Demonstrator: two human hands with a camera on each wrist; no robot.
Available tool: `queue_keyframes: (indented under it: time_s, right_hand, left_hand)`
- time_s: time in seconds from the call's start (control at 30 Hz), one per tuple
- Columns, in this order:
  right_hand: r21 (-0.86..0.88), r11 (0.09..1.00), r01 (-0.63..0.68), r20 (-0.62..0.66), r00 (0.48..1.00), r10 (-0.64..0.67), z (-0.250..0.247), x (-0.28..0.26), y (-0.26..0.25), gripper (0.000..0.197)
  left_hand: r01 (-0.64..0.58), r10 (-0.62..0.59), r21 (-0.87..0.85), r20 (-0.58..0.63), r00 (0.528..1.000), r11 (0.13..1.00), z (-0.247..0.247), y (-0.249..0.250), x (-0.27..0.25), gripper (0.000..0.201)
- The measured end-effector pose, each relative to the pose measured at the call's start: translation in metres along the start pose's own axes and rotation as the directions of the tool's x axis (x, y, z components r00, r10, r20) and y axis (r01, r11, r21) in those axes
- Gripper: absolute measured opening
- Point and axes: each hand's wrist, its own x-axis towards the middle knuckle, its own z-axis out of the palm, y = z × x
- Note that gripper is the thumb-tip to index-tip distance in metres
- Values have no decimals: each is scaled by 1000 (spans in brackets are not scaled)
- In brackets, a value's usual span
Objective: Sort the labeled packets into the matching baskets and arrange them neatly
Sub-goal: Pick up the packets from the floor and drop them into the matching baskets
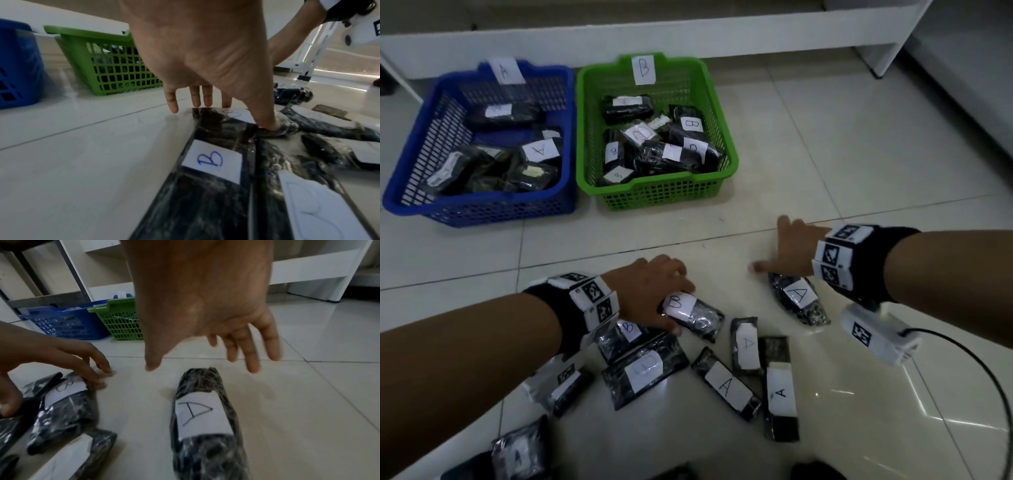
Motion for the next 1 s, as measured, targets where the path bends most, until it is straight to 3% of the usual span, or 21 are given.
queue_keyframes:
  time_s: [0.07,0.13,0.2,0.23,0.33,0.4,0.47,0.5,0.57,0.63,0.7,0.77,0.83,0.9,1.0]
  right_hand:
    - [-103,994,-29,210,977,50,0,-11,8,114]
    - [-194,981,21,374,926,54,3,-16,10,78]
    - [-138,989,50,409,913,11,6,-17,10,46]
    - [-60,997,37,370,929,-12,8,-17,10,44]
    - [92,996,22,269,962,-47,8,-11,4,71]
    - [185,979,85,189,975,-120,0,-7,-3,77]
    - [271,937,220,-53,975,-214,-14,-4,-7,66]
    - [268,916,298,-206,947,-247,-22,-2,-9,63]
    - [209,885,416,-443,847,-293,-40,2,-12,61]
    - [186,863,469,-583,760,-288,-58,8,-17,61]
    - [206,846,491,-673,699,-242,-74,17,-23,64]
    - [216,840,497,-720,662,-207,-86,25,-30,65]
    - [215,840,497,-736,648,-195,-94,31,-36,66]
    - [188,838,513,-757,619,-209,-99,35,-44,67]
    - [153,837,525,-781,583,-223,-97,40,-53,67]
  left_hand:
    - [1,0,-16,38,999,1000,4,4,1,72]
    - [41,-39,-94,23,999,995,4,7,4,62]
    - [87,-86,-153,12,996,984,3,11,9,54]
    - [101,-100,-162,13,995,982,2,13,11,49]
    - [111,-114,-260,5,994,959,-3,16,13,31]
    - [104,-120,-312,-31,992,944,-12,16,11,27]
    - [119,-167,-316,-129,978,941,-27,10,5,28]
    - [137,-208,-320,-198,958,937,-34,6,1,30]
    - [190,-317,-347,-358,878,918,-50,-7,-7,33]
    - [246,-465,-437,-516,719,865,-64,-24,-12,37]
    - [206,-632,-639,-560,536,741,-75,-44,-11,40]
    - [107,-751,-788,-523,404,606,-86,-68,-4,44]
    - [93,-809,-848,-456,371,522,-93,-89,4,47]
    - [141,-831,-864,-403,382,484,-99,-104,12,43]
    - [314,-856,-820,-356,375,479,-101,-115,21,42]
